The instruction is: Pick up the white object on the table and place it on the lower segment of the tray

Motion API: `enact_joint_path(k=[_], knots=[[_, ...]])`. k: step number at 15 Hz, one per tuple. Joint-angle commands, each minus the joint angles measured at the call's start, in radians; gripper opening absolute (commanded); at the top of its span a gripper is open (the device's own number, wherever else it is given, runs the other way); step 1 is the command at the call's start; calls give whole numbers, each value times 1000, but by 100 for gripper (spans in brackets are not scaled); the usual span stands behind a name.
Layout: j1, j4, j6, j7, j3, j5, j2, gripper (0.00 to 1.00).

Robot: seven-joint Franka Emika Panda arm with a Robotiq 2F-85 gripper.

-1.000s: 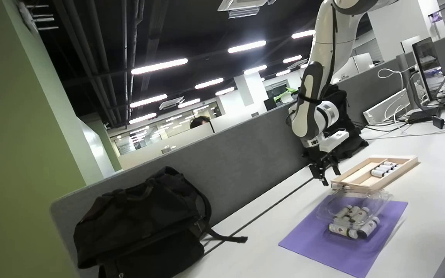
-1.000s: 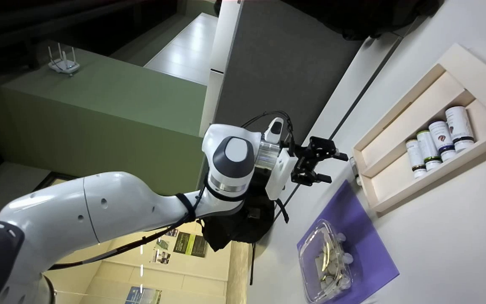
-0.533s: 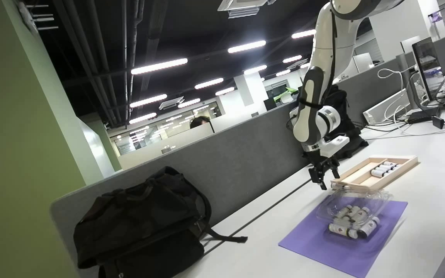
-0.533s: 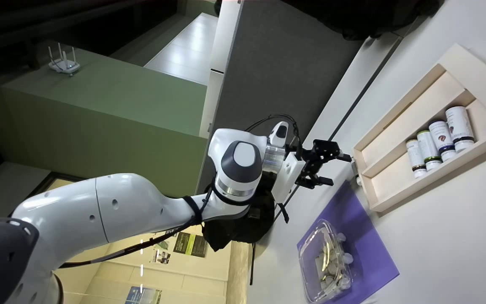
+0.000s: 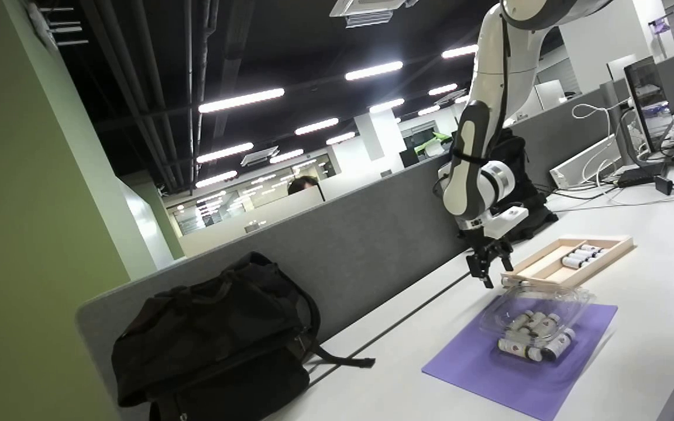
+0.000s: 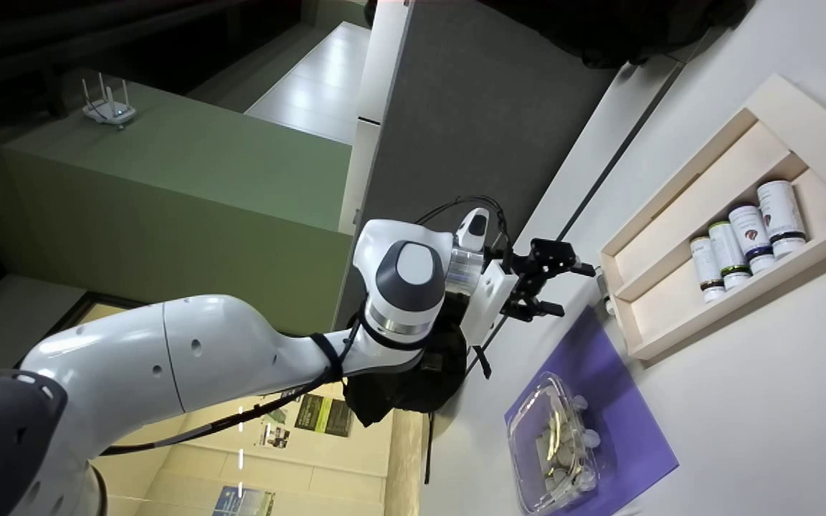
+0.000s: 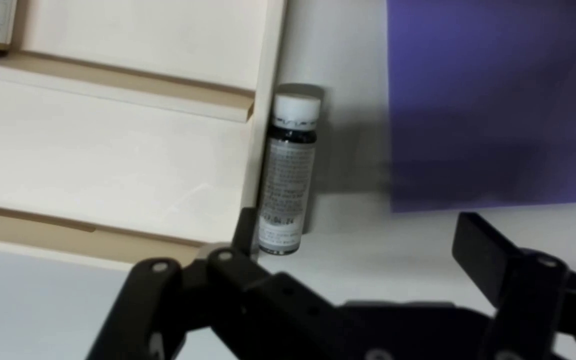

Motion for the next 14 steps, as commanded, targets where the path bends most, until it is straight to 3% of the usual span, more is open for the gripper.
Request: enact_joint_path(k=[1, 14], knots=[[-14, 7, 3, -12, 14, 16, 1, 100], [-9, 2, 21, -18, 10, 7, 8, 100]])
